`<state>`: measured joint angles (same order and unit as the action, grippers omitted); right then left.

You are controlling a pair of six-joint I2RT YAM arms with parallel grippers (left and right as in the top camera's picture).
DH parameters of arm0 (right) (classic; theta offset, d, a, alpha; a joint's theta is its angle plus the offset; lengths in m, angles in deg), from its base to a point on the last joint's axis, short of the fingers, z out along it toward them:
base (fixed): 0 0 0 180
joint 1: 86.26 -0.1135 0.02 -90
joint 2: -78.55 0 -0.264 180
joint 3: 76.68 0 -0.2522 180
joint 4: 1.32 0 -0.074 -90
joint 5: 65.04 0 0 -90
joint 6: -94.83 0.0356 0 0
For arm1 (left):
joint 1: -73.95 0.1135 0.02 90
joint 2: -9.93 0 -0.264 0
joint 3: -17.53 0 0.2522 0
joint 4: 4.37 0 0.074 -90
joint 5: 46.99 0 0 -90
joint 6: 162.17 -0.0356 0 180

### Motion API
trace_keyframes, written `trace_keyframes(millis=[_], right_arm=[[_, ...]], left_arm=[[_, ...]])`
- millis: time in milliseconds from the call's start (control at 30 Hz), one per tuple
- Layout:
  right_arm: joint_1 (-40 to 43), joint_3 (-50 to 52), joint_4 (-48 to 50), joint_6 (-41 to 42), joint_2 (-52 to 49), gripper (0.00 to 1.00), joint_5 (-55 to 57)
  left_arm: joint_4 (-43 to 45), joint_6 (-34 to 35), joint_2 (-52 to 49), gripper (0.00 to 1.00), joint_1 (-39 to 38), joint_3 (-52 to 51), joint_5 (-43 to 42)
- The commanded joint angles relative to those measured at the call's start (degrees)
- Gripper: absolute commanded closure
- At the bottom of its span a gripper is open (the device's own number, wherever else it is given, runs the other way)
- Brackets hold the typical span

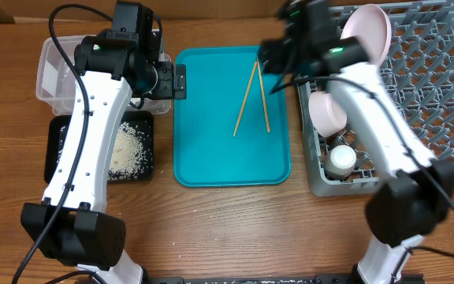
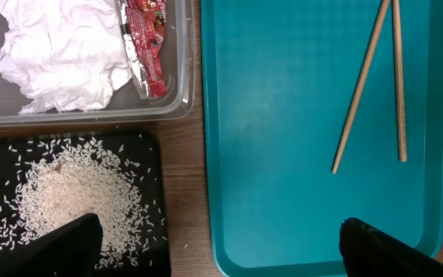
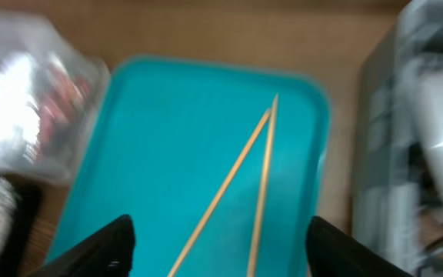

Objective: Sort waste into correct bins and load items into the dishwasher
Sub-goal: 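Reach the right gripper to the chopsticks on the teal tray, then grasp one chopstick and drop it into the dish rack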

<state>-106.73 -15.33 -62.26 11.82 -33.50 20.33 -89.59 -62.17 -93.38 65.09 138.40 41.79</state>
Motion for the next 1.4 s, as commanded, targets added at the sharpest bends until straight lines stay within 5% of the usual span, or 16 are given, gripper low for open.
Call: trace_keyframes(millis=[0,433,767,1067,1367], right_arm=[[-3.3,0.6,-1.3,0.7,-3.4,0.32,10.5],[-4.7,0.6,-6.4,0.8,-15.7,0.42,11.9],[-4.6,0.7,-9.4,0.8,-18.2,0.62,9.3],[-4.5,0.7,-12.4,0.8,-20.0,0.64,6.0],[-4.5,0.7,-12.7,0.8,-20.6,0.90,6.0]], left_arm=[[0.2,0.3,-0.5,0.00,0.2,-0.2,0.3],[0.1,0.3,-0.5,0.00,0.2,-0.2,0.3],[0.2,0.3,-0.5,0.00,0.2,-0.2,0.3],[0.1,0.3,-0.5,0.00,0.2,-0.2,0.3],[0.2,0.3,-0.5,0.00,0.2,-0.2,0.3]])
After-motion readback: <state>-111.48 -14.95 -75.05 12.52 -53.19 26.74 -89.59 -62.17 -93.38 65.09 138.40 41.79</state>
